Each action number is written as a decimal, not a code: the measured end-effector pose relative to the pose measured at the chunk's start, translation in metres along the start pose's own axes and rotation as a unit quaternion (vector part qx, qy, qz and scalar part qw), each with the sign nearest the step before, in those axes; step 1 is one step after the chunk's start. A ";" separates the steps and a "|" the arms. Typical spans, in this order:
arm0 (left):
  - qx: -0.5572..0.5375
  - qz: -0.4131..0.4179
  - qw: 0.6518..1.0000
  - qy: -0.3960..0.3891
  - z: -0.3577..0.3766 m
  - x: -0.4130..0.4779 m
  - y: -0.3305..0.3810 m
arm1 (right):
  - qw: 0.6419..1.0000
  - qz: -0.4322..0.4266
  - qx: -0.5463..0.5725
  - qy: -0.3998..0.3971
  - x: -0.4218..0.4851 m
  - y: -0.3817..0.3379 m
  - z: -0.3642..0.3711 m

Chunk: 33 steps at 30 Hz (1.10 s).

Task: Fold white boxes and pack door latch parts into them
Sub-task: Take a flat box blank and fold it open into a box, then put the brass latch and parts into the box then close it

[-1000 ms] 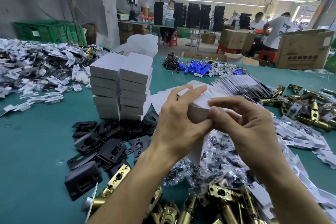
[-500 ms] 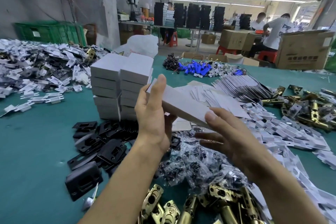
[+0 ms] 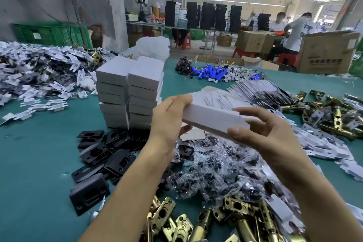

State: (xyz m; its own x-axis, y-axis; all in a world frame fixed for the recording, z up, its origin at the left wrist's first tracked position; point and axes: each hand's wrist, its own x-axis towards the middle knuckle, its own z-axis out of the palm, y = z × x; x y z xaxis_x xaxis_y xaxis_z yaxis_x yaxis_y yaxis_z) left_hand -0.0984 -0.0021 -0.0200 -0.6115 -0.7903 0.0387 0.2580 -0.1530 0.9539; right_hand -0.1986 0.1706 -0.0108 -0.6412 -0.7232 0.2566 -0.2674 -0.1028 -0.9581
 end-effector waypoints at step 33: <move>0.282 0.132 0.948 0.065 -0.019 0.002 -0.005 | 0.828 0.056 -0.442 -0.340 -0.017 0.011 0.095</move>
State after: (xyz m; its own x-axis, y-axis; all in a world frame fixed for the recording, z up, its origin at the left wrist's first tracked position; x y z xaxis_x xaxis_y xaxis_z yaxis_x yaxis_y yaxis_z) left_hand -0.0867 -0.0139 -0.0302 -0.4739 -0.8295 0.2955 -0.0740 0.3720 0.9253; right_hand -0.1226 0.1171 -0.0377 -0.2258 -0.9424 -0.2468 -0.8481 0.3148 -0.4261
